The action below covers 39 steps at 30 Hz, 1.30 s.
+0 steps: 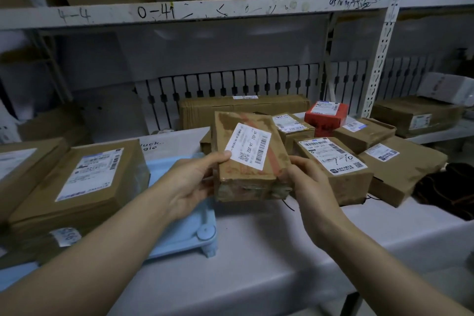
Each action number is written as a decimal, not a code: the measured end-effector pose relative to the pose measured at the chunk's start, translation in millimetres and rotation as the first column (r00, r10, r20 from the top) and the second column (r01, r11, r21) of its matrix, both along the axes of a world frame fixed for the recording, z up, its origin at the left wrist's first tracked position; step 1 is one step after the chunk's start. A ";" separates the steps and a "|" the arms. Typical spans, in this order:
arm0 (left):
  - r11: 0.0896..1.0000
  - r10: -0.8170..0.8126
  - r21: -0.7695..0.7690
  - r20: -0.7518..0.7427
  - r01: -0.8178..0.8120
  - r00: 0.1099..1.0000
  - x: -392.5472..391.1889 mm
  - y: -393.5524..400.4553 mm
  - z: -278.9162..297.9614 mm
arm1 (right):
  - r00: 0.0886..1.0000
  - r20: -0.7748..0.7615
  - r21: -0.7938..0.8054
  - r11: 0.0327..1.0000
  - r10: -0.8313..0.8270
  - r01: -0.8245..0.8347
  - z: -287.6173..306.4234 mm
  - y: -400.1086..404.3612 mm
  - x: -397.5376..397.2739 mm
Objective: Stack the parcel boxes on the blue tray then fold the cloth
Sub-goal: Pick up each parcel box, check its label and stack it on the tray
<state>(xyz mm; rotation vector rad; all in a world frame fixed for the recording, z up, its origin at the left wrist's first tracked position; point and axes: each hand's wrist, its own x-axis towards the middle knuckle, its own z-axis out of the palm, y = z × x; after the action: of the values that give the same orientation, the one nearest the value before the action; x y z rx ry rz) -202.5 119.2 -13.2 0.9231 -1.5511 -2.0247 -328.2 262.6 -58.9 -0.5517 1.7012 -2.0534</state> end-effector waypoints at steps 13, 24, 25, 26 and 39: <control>0.987 -0.084 -0.139 -0.063 0.075 0.994 35.1 -5.5 -3.8 | 0.918 0.147 -0.021 0.929 0.368 -0.369 -3.5 -6.0 2.4; 0.967 -0.046 -0.254 -0.047 0.032 0.998 36.7 -8.1 -4.9 | 0.925 -0.015 -0.031 0.925 0.379 -0.380 -8.5 -2.7 -7.1; 0.961 -0.043 -0.276 -0.039 0.031 0.998 36.9 -7.3 -5.0 | 0.928 -0.030 -0.032 0.927 0.372 -0.373 -10.0 -3.0 -7.6; 0.954 -0.046 -0.298 -0.029 0.035 0.999 37.3 -6.6 -5.1 | 0.929 -0.043 -0.034 0.929 0.367 -0.369 -11.7 -3.3 -8.2; 0.891 -0.075 -0.449 0.021 0.076 0.997 43.5 -8.0 -7.3 | 0.913 -0.154 -0.018 0.923 0.377 -0.384 -12.6 -5.1 -6.0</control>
<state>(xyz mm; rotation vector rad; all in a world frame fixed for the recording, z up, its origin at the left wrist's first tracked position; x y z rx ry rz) -159.0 111.1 -20.5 0.6887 -1.9686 -1.5971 -334.2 257.5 -71.5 -0.9901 1.4805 -1.8099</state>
